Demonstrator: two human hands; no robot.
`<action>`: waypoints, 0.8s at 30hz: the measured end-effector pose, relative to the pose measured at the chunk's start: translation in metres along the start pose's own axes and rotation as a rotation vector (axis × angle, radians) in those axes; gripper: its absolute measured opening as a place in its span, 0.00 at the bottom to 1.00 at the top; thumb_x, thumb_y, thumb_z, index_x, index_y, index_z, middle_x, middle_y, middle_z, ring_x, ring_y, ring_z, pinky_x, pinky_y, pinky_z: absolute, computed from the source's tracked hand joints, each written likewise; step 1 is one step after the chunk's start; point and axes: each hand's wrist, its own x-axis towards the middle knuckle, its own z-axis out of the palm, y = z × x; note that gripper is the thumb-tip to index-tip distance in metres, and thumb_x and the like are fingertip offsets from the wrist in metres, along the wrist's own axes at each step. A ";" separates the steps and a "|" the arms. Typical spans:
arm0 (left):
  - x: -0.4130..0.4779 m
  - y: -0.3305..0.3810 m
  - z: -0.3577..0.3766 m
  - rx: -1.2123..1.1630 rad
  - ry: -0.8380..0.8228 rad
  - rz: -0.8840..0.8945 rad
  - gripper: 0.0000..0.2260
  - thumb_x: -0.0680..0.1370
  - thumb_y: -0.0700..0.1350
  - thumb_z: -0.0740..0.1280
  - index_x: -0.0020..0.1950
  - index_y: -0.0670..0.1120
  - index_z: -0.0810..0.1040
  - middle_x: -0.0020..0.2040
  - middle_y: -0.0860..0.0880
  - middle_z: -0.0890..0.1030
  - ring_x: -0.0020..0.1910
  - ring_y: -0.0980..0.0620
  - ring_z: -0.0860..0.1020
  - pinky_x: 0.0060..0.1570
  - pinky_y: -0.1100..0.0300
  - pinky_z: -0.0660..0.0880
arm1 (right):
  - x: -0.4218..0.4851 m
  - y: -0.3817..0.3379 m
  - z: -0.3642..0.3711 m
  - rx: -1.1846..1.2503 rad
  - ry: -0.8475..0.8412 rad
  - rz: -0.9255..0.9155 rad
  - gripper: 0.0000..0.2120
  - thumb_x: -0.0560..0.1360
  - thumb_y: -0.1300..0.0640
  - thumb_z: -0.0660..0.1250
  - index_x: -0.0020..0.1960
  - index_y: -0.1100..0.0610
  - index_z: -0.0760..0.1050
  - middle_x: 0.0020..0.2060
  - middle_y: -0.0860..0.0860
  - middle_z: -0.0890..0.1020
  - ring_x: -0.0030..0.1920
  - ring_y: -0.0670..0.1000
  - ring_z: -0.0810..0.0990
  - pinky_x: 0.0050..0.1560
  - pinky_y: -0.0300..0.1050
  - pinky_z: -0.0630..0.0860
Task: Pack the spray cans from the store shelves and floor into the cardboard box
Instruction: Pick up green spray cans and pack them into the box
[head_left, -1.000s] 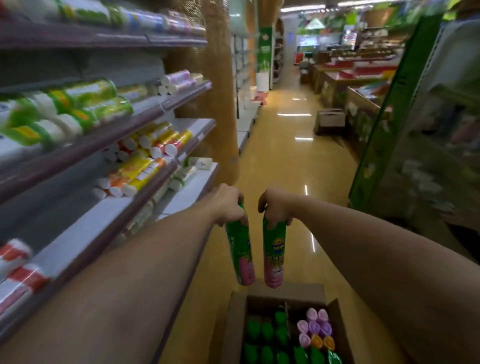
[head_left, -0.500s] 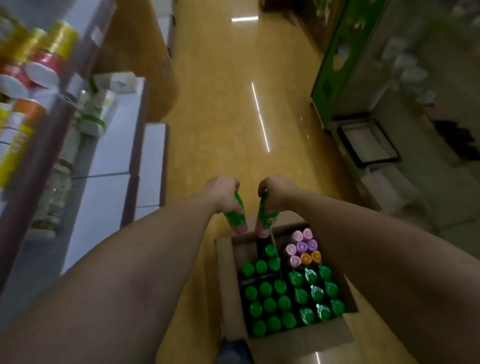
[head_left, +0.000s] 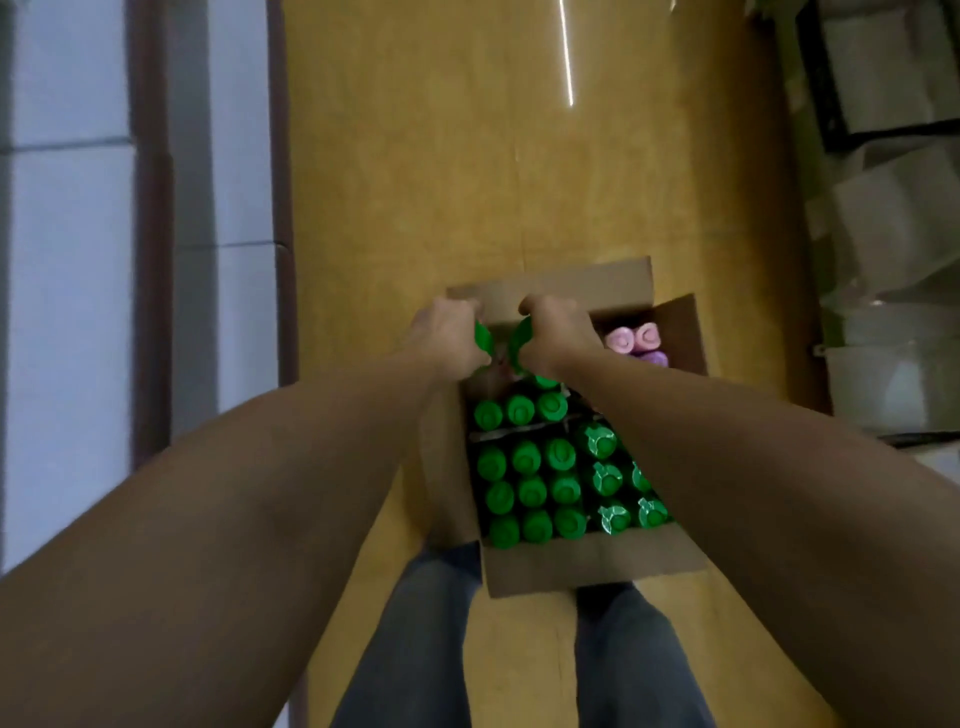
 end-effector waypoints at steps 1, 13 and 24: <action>0.007 -0.003 0.016 0.006 -0.009 -0.010 0.23 0.74 0.49 0.76 0.66 0.49 0.75 0.56 0.46 0.79 0.56 0.43 0.79 0.47 0.52 0.77 | 0.009 0.007 0.013 -0.007 -0.012 -0.010 0.27 0.70 0.60 0.76 0.67 0.59 0.75 0.60 0.60 0.80 0.62 0.62 0.77 0.59 0.53 0.78; 0.091 -0.040 0.165 0.034 -0.093 -0.015 0.22 0.75 0.44 0.75 0.66 0.47 0.72 0.56 0.45 0.74 0.56 0.44 0.74 0.47 0.51 0.73 | 0.102 0.079 0.133 -0.105 -0.141 -0.121 0.13 0.75 0.66 0.68 0.59 0.61 0.76 0.57 0.61 0.79 0.58 0.62 0.78 0.56 0.55 0.78; 0.129 -0.072 0.231 0.030 -0.081 -0.071 0.20 0.74 0.48 0.75 0.62 0.44 0.74 0.59 0.42 0.75 0.58 0.41 0.75 0.49 0.52 0.71 | 0.141 0.093 0.201 -0.285 -0.177 -0.167 0.13 0.77 0.65 0.68 0.61 0.63 0.74 0.59 0.63 0.76 0.60 0.65 0.78 0.53 0.54 0.76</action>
